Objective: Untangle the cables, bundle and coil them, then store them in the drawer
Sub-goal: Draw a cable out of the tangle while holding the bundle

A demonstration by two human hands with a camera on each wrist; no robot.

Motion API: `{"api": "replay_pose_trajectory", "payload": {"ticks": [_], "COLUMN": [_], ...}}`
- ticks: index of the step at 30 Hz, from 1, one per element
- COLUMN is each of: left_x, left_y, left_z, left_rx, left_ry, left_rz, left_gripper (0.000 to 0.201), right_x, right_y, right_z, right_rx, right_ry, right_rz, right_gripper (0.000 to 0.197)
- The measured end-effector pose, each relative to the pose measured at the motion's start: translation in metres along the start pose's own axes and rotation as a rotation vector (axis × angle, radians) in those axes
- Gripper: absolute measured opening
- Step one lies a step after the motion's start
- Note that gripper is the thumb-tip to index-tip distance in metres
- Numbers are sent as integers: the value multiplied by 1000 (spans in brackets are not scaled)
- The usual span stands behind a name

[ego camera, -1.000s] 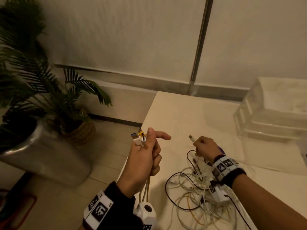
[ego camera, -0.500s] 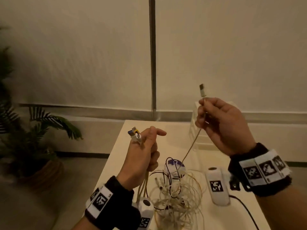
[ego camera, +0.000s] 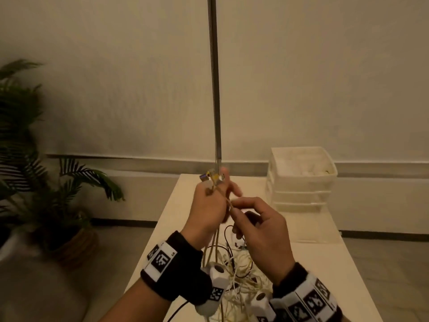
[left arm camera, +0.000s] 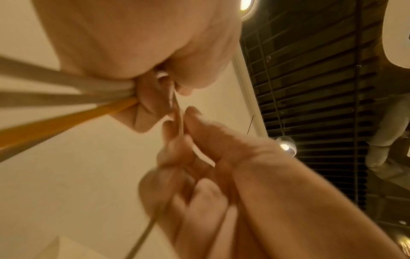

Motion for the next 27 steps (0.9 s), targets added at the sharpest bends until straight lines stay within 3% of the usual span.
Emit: {"api": "replay_pose_trajectory", "payload": {"ticks": [4,6,8,11,14,16,17,20,23,27], "left_x": [10,15,16,8,-7,-15,-16,-6,10,27], "left_y": [-32,-51,-61,-55,-26,-4,5,17,14,11], "left_z": [26,37,45,44,31,22,19,14,17,15], "left_rx": [-31,-195,-257,-134,75,237,318,385,301,121], "left_ry": [-130,-140,-120,19,230,328,338,253,103,48], "left_rz": [-203,-216,-200,-182,-17,89,93,17,-97,-101], "left_gripper": [53,55,52,44,20,6,11,22,22,18], "right_x": [-7,-11,-11,5,34,53,62,80,88,90], "right_y": [-44,-75,-102,-117,-105,-86,-76,-44,-19,1], "right_z": [1,2,7,12,20,24,25,24,22,26], "right_rx": [-139,-225,-303,-334,-223,-172,-153,-113,-64,-234], "right_ry": [267,408,454,334,138,119,136,246,307,310], "right_rz": [-80,-110,-144,-194,-267,-239,-210,-140,-118,-30], "right_gripper": [7,20,27,33,31,30,30,30,22,25]}}
Point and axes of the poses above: each hand's wrist, its own x-axis towards the middle knuckle, its own z-axis out of the back of the hand, y = z × x, the point moved 3 cm from there along x, towards the middle knuckle, and after that the axes turned 5 degrees about -x, right-handed, at the moved point
